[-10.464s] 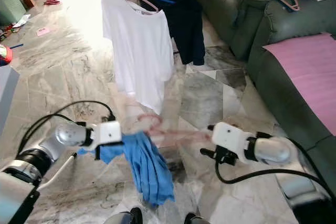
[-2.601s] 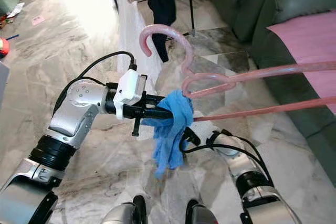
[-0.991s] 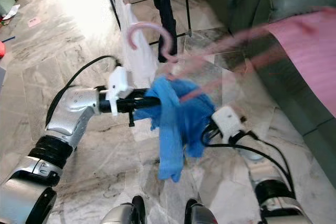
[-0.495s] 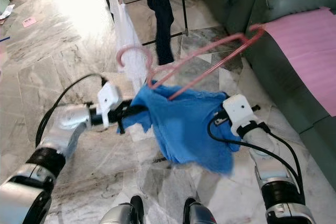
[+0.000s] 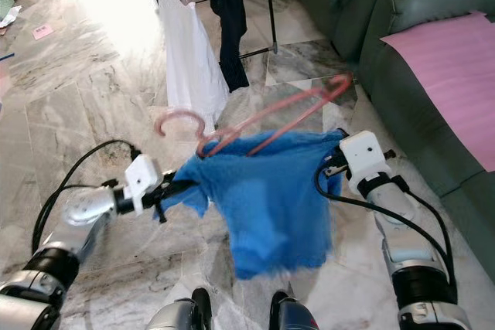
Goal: Hang hanger
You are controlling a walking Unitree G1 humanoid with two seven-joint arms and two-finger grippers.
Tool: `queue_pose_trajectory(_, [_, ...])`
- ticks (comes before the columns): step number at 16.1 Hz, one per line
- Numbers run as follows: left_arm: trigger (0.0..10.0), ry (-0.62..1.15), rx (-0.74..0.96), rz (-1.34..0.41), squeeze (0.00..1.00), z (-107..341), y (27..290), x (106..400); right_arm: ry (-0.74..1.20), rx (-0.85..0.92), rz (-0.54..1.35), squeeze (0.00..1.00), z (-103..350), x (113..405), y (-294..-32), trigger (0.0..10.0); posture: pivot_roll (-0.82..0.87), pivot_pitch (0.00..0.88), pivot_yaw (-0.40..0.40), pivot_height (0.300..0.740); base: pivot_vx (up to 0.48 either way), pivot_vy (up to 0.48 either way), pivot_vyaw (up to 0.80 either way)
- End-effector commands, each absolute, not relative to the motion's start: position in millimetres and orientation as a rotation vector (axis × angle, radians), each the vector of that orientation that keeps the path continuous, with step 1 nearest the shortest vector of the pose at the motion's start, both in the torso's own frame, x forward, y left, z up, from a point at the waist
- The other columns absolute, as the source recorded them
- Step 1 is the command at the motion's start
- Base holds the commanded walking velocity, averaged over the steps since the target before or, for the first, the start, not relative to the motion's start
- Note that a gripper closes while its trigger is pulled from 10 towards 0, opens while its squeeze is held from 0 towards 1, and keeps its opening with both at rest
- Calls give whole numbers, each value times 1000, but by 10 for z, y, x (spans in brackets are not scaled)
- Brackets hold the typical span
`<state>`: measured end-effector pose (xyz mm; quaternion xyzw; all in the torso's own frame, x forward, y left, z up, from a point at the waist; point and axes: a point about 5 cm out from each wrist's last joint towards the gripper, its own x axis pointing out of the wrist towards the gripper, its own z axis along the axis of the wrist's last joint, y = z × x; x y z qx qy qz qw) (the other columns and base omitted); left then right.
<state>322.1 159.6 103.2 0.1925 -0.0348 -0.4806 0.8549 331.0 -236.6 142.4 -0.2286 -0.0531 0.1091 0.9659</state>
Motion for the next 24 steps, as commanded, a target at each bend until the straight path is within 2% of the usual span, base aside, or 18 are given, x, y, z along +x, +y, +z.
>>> queue_pose_trajectory(1, [0,-57,418,-999,0,976,1665,3179,-117,-448,214,0,1456,3293,-2390,0,17,242,51,740,0,0,0])
queue_pose_trajectory(6, [0,14,569,-1003,0,766,1783,3048,-124,-438,224,0,1593,3323,-2362,0,6,240,51,740,0,0,0])
queue_pose_trajectory(15, [0,202,660,-939,0,527,1914,3008,-153,-466,244,0,1822,3322,-2312,0,-10,247,54,740,0,0,0])
queue_pose_trajectory(20, [0,150,585,-884,0,585,1661,3138,-150,-465,376,0,1789,3319,-1986,0,-8,246,56,740,0,0,0])
queue_pose_trajectory(24, [0,86,550,-966,0,604,1347,3132,-144,-507,513,0,1697,3311,-1630,0,-5,246,53,740,0,0,0])
